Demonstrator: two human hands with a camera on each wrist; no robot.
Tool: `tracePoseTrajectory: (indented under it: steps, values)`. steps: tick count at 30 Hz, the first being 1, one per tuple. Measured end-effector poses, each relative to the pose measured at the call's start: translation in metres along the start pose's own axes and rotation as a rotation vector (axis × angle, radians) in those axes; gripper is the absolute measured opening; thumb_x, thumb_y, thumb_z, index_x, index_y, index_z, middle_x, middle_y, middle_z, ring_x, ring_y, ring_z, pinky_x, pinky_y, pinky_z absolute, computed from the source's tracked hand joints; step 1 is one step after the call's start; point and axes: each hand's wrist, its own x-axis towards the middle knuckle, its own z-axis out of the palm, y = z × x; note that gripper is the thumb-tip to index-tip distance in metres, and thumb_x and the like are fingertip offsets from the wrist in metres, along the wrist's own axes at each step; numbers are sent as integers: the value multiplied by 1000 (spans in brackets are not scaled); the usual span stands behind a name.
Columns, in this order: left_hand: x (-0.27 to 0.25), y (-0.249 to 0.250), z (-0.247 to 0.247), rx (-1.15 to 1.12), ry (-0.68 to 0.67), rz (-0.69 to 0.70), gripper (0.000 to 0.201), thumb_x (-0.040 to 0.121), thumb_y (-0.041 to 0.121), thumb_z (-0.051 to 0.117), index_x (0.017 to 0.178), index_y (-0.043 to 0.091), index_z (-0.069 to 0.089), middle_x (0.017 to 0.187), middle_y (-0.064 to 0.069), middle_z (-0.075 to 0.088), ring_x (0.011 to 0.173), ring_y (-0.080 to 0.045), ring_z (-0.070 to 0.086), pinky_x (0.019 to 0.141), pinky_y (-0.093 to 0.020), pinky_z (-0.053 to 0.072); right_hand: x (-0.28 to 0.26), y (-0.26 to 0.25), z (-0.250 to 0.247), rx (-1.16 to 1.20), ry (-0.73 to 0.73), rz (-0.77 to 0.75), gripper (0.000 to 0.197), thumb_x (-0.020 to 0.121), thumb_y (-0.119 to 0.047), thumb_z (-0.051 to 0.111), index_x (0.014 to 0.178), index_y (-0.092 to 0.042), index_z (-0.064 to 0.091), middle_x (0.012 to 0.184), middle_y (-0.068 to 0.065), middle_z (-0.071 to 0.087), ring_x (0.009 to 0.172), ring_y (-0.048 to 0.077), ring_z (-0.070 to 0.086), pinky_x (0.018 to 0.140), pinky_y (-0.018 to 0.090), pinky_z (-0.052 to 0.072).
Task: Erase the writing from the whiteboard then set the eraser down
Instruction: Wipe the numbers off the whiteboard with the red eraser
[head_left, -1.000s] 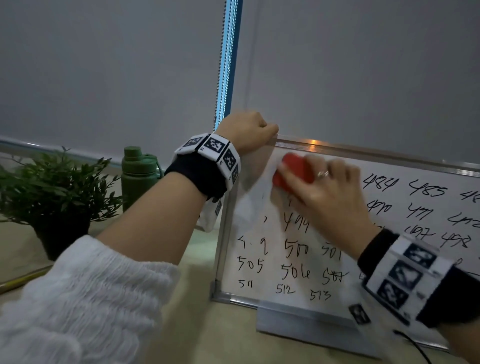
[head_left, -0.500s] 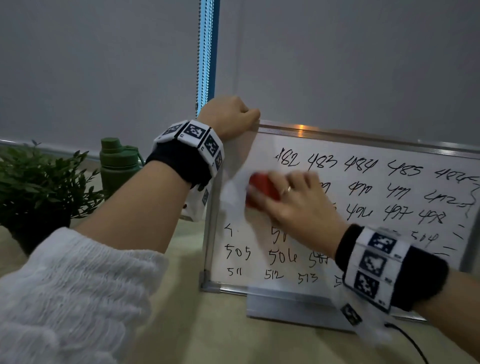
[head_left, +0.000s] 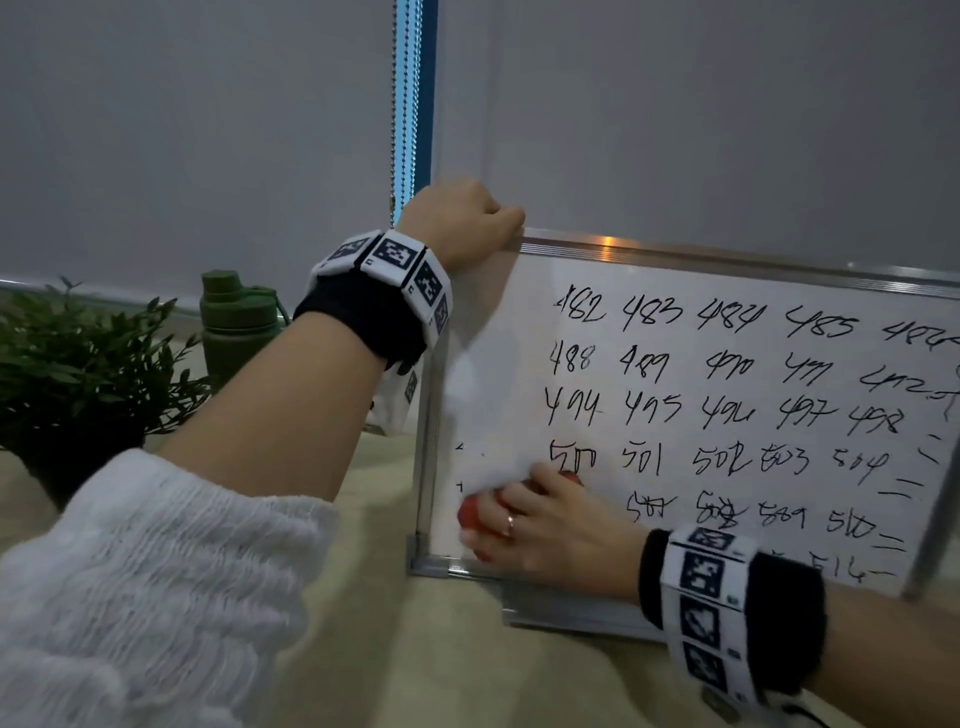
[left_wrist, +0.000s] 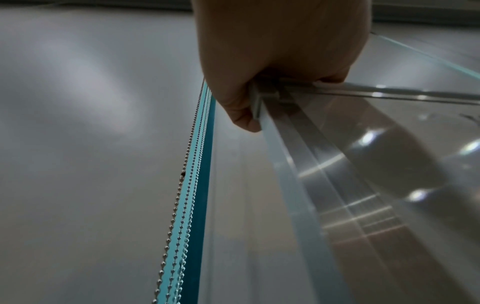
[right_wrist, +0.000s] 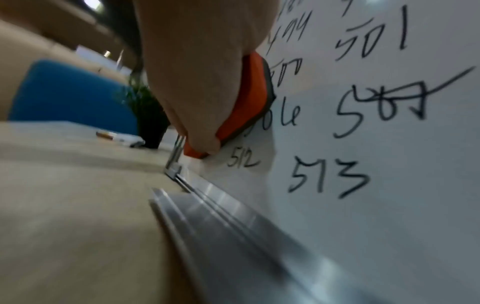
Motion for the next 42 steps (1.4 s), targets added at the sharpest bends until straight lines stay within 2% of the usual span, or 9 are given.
tracePoseTrajectory:
  steps: [2, 7, 13, 19, 23, 26, 33, 38, 42]
  values:
    - [1, 0, 0, 13, 18, 10, 45, 87, 30, 42, 47, 11, 38, 51, -5, 36, 52, -20, 36, 49, -23, 29, 6, 15, -7, 36, 10, 12, 39, 81, -22, 42, 110, -37, 64, 100, -3, 64, 79, 17, 53, 66, 31, 43]
    - [1, -1, 2, 7, 10, 34, 40, 89, 34, 39, 60, 10, 53, 60, -8, 49, 61, -23, 46, 52, -22, 34, 37, 45, -18, -56, 138, 418, 51, 70, -26, 70, 121, -26, 60, 109, 12, 58, 85, 27, 44, 69, 38, 40]
    - [4, -3, 3, -9, 34, 32, 44, 87, 32, 41, 47, 14, 40, 51, -3, 40, 56, -23, 44, 62, -27, 43, 6, -6, 7, 41, -25, -12, 26, 77, -33, 57, 101, -41, 65, 97, -9, 63, 81, 17, 40, 64, 29, 37]
    - [4, -2, 4, 6, 31, 20, 41, 87, 33, 41, 53, 11, 47, 52, -4, 40, 63, -25, 46, 58, -26, 39, 37, 41, -14, -40, 128, 404, 47, 73, -23, 63, 120, -25, 59, 107, 12, 54, 83, 25, 35, 69, 38, 36]
    - [5, -3, 5, -7, 20, 6, 39, 87, 33, 42, 56, 10, 49, 52, -4, 38, 61, -24, 44, 50, -22, 31, 11, -22, 13, 31, 44, 86, 38, 84, -23, 34, 100, -35, 66, 98, -1, 55, 80, 20, 35, 64, 34, 29]
    - [4, -4, 5, -23, 27, 1, 42, 86, 33, 42, 56, 6, 51, 53, -6, 42, 61, -24, 45, 51, -24, 33, 2, -10, 15, 50, -12, 7, 38, 86, -25, 34, 100, -43, 64, 95, -6, 63, 80, 18, 41, 65, 31, 32]
    - [4, -3, 7, -8, 49, -14, 43, 86, 34, 42, 76, -1, 64, 70, -14, 52, 65, -25, 48, 50, -20, 31, 18, 29, -6, 19, 102, 379, 45, 77, -23, 54, 121, -32, 59, 106, 10, 54, 80, 27, 45, 67, 37, 36]
    - [4, -2, 7, 7, 64, -21, 39, 85, 31, 43, 70, 0, 61, 60, -11, 46, 66, -25, 46, 49, -20, 29, -8, -4, 4, 17, -36, 40, 35, 81, -28, 41, 105, -39, 65, 96, -5, 63, 80, 19, 35, 65, 32, 34]
    - [3, -4, 5, -5, 49, -3, 33, 85, 32, 43, 67, 9, 59, 57, -9, 43, 59, -25, 43, 48, -20, 29, 3, 53, -15, -8, 82, 388, 48, 72, -21, 67, 119, -26, 60, 102, 13, 58, 82, 28, 40, 68, 39, 36]
